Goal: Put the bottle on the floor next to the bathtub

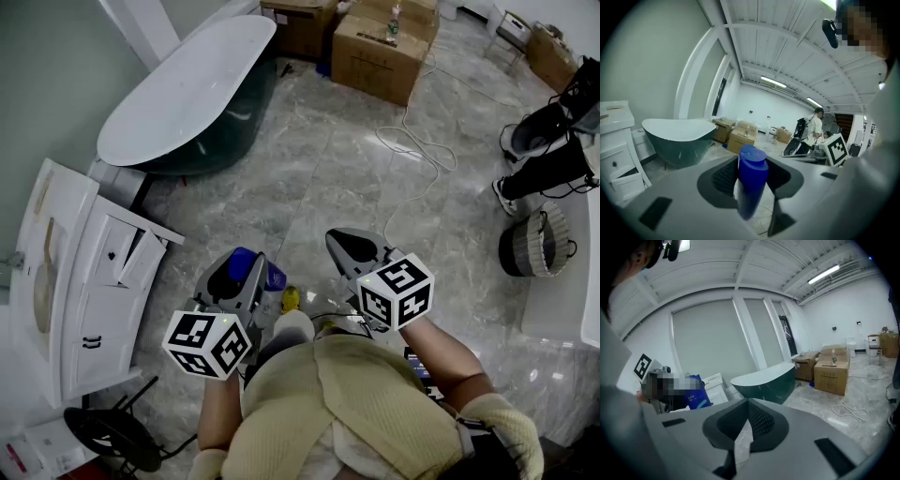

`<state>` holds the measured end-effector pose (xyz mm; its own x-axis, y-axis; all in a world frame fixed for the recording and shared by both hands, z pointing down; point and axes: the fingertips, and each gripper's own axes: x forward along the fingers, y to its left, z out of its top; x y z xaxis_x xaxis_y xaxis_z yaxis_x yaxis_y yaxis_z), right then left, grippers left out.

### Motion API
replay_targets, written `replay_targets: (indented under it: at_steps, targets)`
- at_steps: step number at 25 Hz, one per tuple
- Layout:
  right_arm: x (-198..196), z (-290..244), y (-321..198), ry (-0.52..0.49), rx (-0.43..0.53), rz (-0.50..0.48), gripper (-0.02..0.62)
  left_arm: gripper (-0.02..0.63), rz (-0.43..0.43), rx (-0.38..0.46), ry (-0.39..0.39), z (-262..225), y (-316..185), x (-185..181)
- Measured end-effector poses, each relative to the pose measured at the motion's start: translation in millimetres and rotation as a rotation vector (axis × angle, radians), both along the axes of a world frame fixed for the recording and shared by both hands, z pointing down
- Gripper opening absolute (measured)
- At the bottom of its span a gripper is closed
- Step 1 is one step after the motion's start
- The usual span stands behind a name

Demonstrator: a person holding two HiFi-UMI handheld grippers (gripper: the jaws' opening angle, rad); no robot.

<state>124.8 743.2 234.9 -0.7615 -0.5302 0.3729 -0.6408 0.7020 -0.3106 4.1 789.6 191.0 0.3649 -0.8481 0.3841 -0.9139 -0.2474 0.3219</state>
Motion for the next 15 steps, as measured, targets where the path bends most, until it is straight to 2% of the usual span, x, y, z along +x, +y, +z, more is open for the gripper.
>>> replay_targets:
  at_steps: [8,15]
  targets:
    - [-34.0,1.6,-34.2,-0.015,-0.012,0.034,0.028,0.202,0.014,-0.007,0.018,5.4,-36.3,-36.4]
    - [-70.1,2.3,-64.8,0.012,-0.023,0.061,0.028,0.202,0.049,-0.021,0.030,10.4,-70.2,-72.1]
